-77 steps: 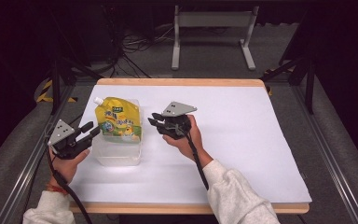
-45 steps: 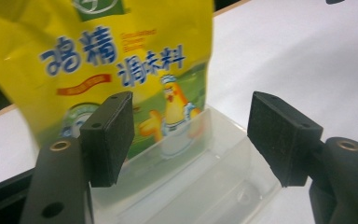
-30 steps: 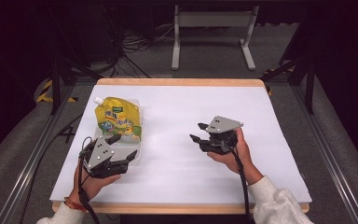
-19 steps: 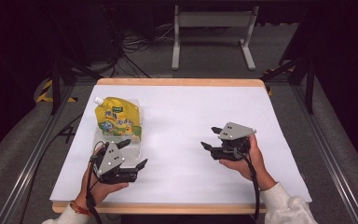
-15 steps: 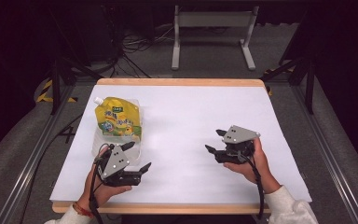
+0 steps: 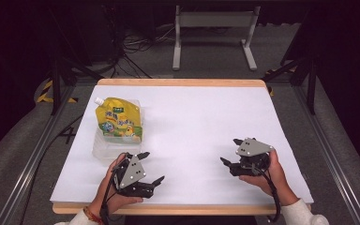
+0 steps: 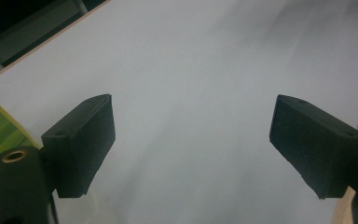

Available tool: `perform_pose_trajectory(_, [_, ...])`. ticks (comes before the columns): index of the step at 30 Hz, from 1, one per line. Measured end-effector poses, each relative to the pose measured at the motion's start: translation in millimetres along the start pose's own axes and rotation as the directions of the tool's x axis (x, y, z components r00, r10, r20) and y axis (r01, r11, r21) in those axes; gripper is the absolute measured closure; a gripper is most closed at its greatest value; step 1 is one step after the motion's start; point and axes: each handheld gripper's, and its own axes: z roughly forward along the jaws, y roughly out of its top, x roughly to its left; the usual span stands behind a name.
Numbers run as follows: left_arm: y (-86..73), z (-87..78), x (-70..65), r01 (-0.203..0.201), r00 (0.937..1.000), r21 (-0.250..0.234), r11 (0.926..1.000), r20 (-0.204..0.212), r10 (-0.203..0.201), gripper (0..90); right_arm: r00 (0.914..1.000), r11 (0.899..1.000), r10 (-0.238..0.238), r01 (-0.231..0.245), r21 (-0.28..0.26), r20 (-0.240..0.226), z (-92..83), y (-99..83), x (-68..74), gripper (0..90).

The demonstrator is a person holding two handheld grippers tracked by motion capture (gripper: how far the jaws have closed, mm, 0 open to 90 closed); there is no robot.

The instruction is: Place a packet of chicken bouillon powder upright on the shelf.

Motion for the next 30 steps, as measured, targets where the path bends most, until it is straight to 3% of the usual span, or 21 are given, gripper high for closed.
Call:
perform_pose_trajectory(9, [-1.4, 8.0, -8.0, -0.025, 0.9989, 0.025, 0.9994, 0.041, 0.024, 14.4, 0.9995, 0.999, -0.015, 0.014, 0.034, 0.028, -8.3, -23.7, 3.2, 20.4])
perform_pose_trajectory(18, [-6.9, 17.5, -11.6, -0.032, 0.9962, 0.054, 0.9980, 0.083, 0.027, 14.3, 0.9994, 0.999, 0.013, -0.015, 0.048, 0.033, -18.7, -53.5, 3.8, 18.1])
perform_pose_trajectory(26, [-11.9, 29.8, -15.2, -0.060, 0.9894, 0.096, 0.9936, 0.138, 0.046, 14.2, 0.9951, 0.996, 0.078, -0.080, 0.032, 0.062, -34.0, -78.9, -0.2, 17.0])
perform_pose_trajectory(30, [-14.4, 33.9, -12.4, -0.046, 0.9893, 0.109, 0.9929, 0.143, 0.030, 14.0, 0.9884, 0.992, 0.122, -0.124, 0.020, 0.091, -45.8, -91.4, -4.3, 16.4])
